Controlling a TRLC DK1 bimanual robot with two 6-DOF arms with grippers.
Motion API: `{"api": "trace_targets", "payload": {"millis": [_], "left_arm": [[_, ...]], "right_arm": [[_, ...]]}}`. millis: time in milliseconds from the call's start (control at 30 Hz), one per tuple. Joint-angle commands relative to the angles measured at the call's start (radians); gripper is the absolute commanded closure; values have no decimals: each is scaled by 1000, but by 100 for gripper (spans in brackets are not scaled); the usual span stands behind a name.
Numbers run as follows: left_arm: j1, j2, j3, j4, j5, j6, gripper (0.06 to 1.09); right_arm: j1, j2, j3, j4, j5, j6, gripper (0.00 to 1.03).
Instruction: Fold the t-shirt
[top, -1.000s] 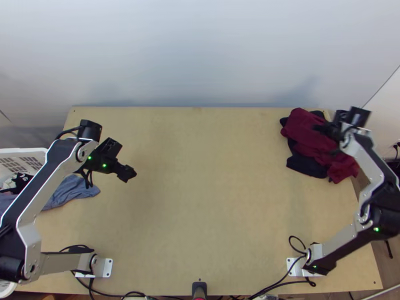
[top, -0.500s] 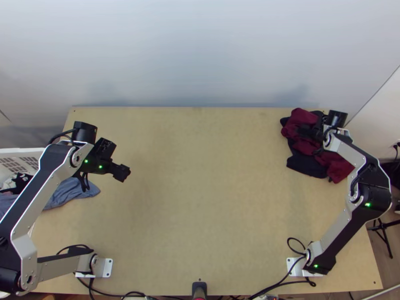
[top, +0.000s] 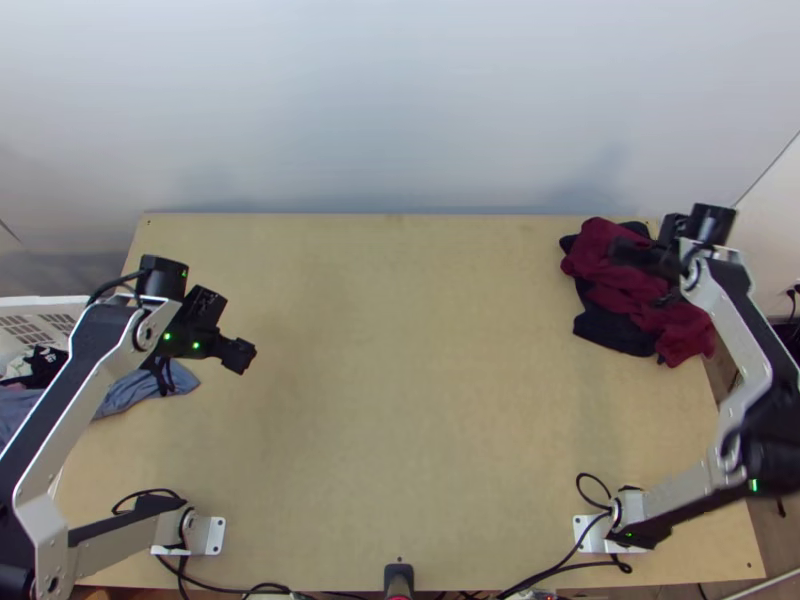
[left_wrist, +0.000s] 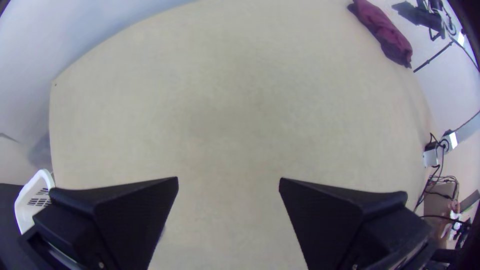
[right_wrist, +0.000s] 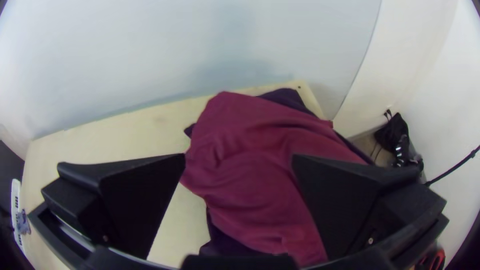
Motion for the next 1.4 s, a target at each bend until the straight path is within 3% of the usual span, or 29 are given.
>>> {"api": "trace_targets", "payload": {"millis": [0,100,267,400,667,767,833,1233,1367], "left_arm": [[0,-119,-79,68,-64,-12,10],[-21,-220,-155,160,-133,-22,10],[-14,-386,-282,296,-132,-36,10],[-1,-544,-428,437,-132,-65,10],[17,-737,-575,605,-132,-237,10],[29,-773,-650,664,-132,-234,10],[43,-811,-701,712,-132,-228,10],[74,-1274,-938,910,-122,-104,10],[91,-1277,-995,959,-121,-122,10]], "right_arm": [[11,-288,-106,26,0,0,3],[14,-468,-262,140,75,-10,3],[24,-828,-532,294,216,-63,3],[27,-1070,-692,293,232,-86,3],[27,-1417,-884,293,235,-128,3],[45,-1552,-934,350,233,-208,3],[53,-1678,-982,433,233,-212,3],[65,-1681,-1063,474,232,-254,3],[62,-1681,-1086,474,230,-214,3]]}}
